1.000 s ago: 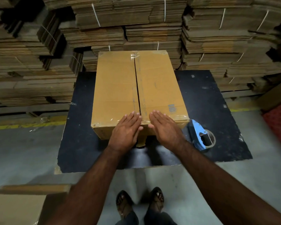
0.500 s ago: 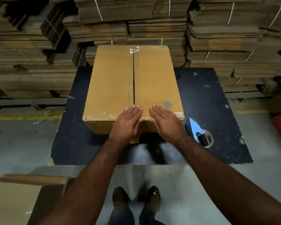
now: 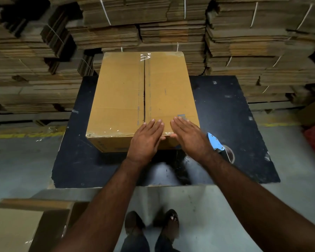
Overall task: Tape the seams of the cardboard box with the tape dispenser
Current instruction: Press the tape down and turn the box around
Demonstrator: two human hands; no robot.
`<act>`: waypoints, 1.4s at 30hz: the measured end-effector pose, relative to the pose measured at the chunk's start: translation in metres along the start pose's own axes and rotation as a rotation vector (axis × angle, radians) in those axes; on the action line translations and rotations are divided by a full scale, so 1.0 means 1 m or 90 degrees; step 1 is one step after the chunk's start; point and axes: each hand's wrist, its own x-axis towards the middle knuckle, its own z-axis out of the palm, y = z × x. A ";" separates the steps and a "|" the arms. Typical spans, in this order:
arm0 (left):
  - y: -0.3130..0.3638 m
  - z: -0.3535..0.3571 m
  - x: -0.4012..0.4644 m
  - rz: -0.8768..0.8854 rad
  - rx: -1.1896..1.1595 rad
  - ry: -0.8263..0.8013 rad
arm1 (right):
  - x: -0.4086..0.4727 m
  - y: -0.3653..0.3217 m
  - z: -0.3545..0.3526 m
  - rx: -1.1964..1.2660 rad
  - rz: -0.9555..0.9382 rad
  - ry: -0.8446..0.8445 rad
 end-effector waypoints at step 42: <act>0.058 0.009 0.019 0.019 -0.144 -0.100 | -0.041 -0.015 -0.010 0.370 0.402 0.043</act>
